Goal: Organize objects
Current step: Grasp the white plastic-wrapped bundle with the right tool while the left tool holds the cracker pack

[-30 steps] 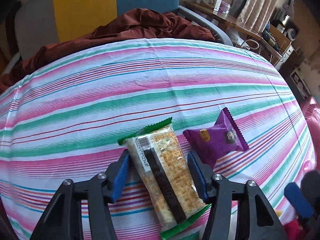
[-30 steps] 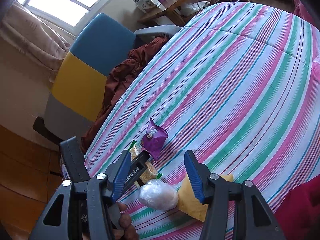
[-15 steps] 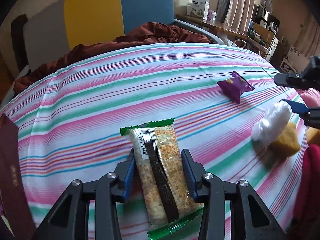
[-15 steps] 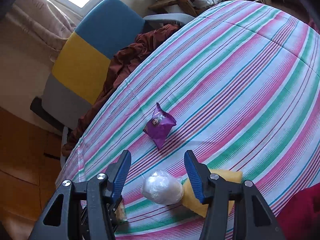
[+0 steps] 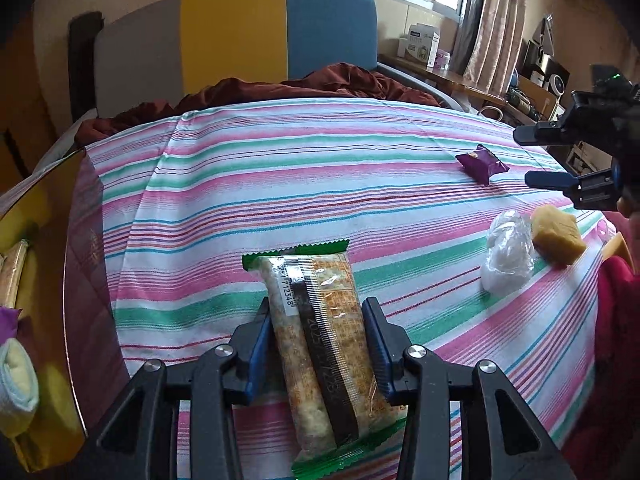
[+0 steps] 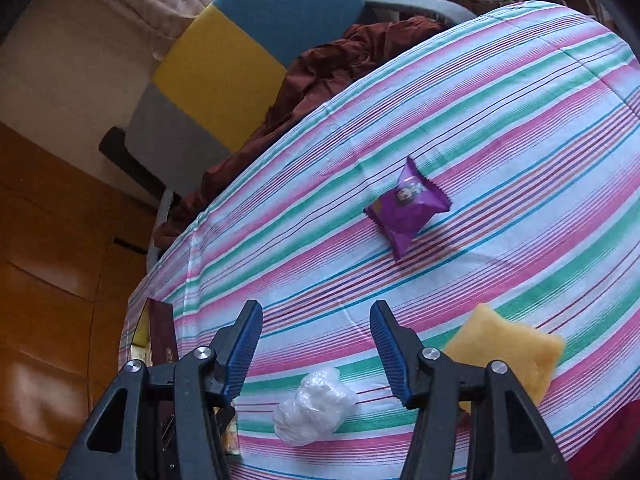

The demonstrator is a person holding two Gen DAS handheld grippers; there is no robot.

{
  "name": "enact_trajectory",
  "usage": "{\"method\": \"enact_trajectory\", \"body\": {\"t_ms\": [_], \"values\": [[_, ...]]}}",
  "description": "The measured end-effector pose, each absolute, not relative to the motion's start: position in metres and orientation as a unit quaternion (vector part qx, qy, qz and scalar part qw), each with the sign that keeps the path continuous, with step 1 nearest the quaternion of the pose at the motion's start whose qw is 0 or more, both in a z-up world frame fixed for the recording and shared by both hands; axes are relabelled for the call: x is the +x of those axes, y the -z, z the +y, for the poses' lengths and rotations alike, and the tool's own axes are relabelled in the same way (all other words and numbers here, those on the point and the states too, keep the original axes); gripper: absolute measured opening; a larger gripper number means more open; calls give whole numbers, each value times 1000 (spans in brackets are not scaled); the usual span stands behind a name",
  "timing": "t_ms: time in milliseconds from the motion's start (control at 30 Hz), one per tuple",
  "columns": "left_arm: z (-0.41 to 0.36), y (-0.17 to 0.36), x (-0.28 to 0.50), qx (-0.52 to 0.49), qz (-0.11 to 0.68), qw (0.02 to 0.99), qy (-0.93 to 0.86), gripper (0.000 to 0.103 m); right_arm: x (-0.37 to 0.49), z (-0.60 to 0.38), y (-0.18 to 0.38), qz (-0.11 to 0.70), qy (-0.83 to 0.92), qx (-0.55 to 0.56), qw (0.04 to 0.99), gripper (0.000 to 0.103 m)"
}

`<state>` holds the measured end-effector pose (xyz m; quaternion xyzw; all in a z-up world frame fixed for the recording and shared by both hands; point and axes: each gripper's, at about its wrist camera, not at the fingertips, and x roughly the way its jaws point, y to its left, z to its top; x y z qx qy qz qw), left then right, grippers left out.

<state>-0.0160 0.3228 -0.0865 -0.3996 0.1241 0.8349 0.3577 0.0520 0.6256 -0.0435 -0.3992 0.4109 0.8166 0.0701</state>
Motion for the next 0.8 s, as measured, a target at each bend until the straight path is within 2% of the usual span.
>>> {"method": "enact_trajectory", "body": {"t_ms": [167, 267, 300, 800], "values": [[319, 88, -16, -393, 113, 367, -835, 44, 24, 591, 58, 331, -806, -490, 36, 58], [316, 89, -16, -390, 111, 370, -836, 44, 19, 579, 66, 308, -798, -517, 21, 69], [317, 89, -16, -390, 111, 371, -836, 44, 19, 577, 67, 300, -798, -523, 21, 69], [319, 90, -16, -382, 115, 370, -839, 46, 18, 567, 76, 270, -780, -564, 28, 70]]}}
